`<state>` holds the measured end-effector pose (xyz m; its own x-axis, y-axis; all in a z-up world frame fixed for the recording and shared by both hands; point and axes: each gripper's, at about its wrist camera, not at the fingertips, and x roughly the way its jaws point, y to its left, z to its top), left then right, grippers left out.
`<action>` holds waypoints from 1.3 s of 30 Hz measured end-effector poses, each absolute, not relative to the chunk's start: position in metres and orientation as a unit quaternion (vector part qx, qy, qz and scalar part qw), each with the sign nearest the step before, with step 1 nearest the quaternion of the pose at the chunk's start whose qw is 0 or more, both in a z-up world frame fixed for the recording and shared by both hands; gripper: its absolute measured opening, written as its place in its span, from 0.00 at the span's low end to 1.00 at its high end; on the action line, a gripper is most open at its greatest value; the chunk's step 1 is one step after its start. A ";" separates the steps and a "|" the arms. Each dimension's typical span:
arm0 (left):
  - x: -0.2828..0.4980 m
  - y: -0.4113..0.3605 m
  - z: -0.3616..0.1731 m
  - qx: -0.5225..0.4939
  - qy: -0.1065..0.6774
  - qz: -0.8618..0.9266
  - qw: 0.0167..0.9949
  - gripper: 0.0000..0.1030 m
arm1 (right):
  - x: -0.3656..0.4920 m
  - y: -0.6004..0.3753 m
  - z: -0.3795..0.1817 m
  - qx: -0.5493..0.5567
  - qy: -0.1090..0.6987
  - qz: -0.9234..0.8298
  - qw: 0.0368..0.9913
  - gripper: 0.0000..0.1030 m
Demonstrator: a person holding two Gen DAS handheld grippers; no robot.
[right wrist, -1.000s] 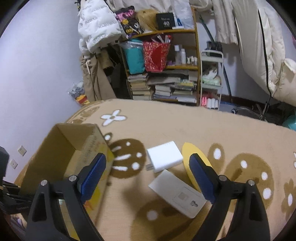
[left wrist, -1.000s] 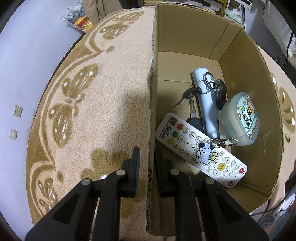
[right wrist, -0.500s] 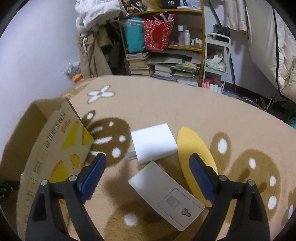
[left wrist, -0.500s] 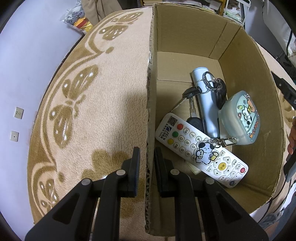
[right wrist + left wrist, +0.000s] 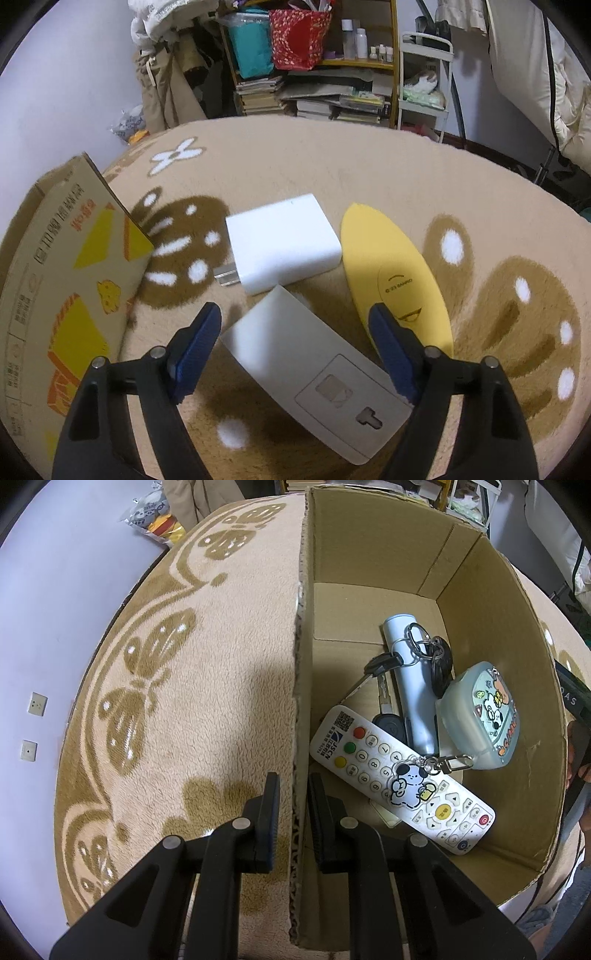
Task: Organize rigid objects
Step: 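Move the right tool to the pile and grasp the white router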
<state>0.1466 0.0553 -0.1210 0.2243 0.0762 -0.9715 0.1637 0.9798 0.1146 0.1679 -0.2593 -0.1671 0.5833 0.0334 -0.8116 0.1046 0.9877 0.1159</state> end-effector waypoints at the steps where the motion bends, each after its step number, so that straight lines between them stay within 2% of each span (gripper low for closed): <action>1: 0.146 0.055 -0.121 0.097 0.622 -0.028 0.777 0.15 | 0.168 -0.259 -0.167 0.074 0.456 -0.020 0.887 0.84; 9: 0.147 0.056 -0.121 0.096 0.622 -0.029 0.777 0.15 | 0.171 -0.248 -0.178 0.051 0.484 -0.007 0.873 0.84; 19: 0.147 0.055 -0.121 0.094 0.623 -0.028 0.776 0.15 | 0.155 -0.243 -0.175 0.044 0.485 -0.022 0.873 0.68; 36: 0.147 0.055 -0.121 0.095 0.622 -0.028 0.777 0.15 | 0.132 -0.252 -0.174 0.064 0.490 -0.049 0.868 0.68; 39: 0.147 0.055 -0.121 0.097 0.621 -0.028 0.777 0.15 | 0.131 -0.249 -0.173 0.053 0.484 -0.067 0.871 0.51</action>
<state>0.1467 0.0548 -0.1205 0.2262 0.0773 -0.9710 0.1646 0.9795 0.1164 0.1314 -0.2488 -0.1730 0.5218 -0.0659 -0.8505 0.1681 0.9854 0.0268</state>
